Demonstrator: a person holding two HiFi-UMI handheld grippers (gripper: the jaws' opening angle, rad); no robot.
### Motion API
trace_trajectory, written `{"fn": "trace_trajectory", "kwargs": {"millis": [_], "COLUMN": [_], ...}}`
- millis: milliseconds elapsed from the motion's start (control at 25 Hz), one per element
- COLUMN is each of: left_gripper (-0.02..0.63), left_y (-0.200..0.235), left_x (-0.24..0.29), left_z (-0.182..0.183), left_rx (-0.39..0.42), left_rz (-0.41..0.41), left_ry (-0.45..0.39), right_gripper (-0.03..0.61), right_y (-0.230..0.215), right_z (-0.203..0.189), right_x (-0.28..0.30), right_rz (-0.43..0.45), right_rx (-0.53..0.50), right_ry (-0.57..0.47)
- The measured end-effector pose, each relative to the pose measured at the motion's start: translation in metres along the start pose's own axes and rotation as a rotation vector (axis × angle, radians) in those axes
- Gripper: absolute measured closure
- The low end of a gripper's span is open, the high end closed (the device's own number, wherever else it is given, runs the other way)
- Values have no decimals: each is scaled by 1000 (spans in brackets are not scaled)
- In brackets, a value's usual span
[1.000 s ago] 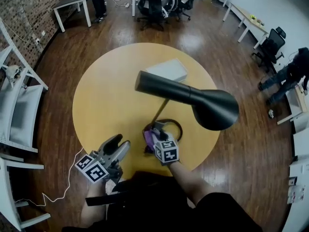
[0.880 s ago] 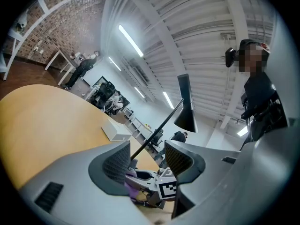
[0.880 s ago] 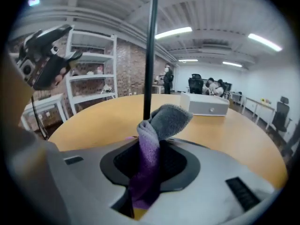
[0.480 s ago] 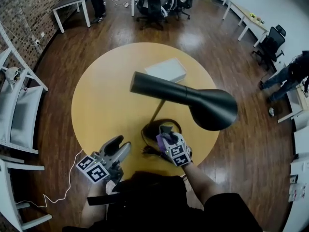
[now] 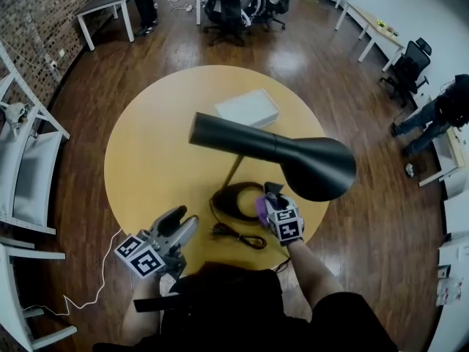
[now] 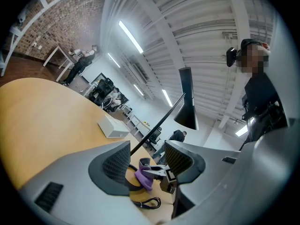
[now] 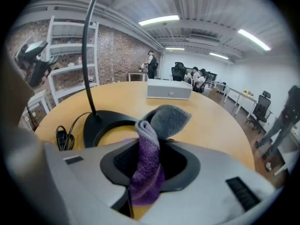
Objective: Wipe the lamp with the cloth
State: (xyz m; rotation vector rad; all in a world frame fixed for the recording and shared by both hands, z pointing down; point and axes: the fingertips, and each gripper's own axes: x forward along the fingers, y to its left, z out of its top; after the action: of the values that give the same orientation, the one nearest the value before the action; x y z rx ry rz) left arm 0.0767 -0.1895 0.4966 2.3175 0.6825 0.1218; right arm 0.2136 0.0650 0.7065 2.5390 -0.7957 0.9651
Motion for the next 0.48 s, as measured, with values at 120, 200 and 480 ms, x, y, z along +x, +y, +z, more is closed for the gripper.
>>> {"fn": "trace_trajectory", "kwargs": {"millis": [120, 200, 480], "left_gripper": [402, 402, 402], "left_y": [0, 1, 0], "left_x": [0, -1, 5], "left_z": [1, 1, -3], "left_rx": [1, -1, -9], "left_rz": [4, 8, 7], "left_ry": [-3, -6, -2], "right_gripper": [383, 322, 316], "right_y": [-4, -10, -17], "right_z": [15, 21, 8], "right_x": [-1, -7, -31], "right_rz": [10, 2, -10], "right_rx": [45, 76, 204], "right_ry": [-31, -52, -63]}}
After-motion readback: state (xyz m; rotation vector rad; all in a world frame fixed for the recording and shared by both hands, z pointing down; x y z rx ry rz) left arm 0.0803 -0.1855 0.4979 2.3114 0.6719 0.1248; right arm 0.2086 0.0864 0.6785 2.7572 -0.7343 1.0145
